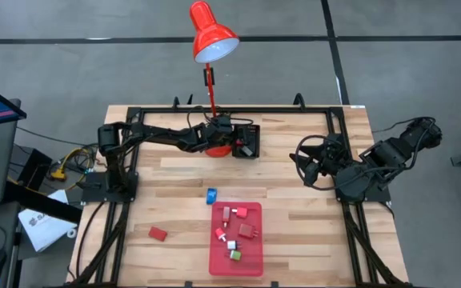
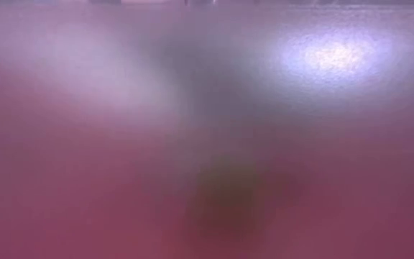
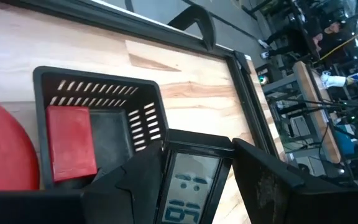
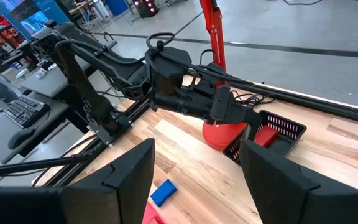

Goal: Pick & Place Office items
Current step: Put the black digital clock into the black bin, then put the red digital clock into the black bin

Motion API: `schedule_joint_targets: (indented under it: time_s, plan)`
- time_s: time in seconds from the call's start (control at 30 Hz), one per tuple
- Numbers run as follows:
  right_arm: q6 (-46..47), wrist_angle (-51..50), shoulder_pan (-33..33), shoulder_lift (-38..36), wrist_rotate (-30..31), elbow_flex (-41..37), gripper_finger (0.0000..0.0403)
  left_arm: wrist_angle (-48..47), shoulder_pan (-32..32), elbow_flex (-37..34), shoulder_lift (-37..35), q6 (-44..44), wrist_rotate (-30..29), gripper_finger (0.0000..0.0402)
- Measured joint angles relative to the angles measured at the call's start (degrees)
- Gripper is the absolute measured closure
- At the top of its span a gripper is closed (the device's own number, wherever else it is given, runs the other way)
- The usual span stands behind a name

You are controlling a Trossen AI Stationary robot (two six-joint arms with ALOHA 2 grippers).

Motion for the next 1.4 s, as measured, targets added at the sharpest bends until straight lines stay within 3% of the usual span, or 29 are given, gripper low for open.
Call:
schedule_joint_targets:
  time_s: [0.23, 0.6, 0.83, 1.0, 1.1, 1.2, 1.4]
  plan:
    - [0.0, 0.0, 0.0, 0.0, 0.0, 0.0, 0.0174, 1.46, 0.0, 0.0, 0.0, 0.11, 0.18, 0.0212]
    - [0.0, 0.0, 0.0, 0.0, 0.0, 0.0, 0.0174, 1.39, 0.72, 0.0, 0.0, -0.09, 0.46, 0.0123]
    - [0.13, -0.02, 0.0, -0.02, 0.02, 0.0, 0.0174, 2.45, 0.32, -0.07, -1.79, -0.07, 1.29, 0.0117]
    - [0.42, -0.28, 0.0, 0.02, 0.02, 0.0, 0.0174, -1.26, -0.03, -0.21, -7.74, 4.79, 5.36, 0.0117]
    - [0.43, -0.31, 0.0, 0.04, 0.3, 0.0, 0.0174, -7.66, -0.64, -0.15, -12.43, 9.74, 11.14, 0.0117]
    - [0.43, -0.42, 0.0, 0.04, 0.86, 0.0, 0.0174, -22.13, -2.92, -0.11, -17.3, 13.36, 15.65, 0.0117]
    - [0.42, -0.7, 0.0, 0.07, 1.12, 0.0, 0.0174, -54.85, -11.23, -0.2, -23.38, 15.17, 13.58, 0.0117]
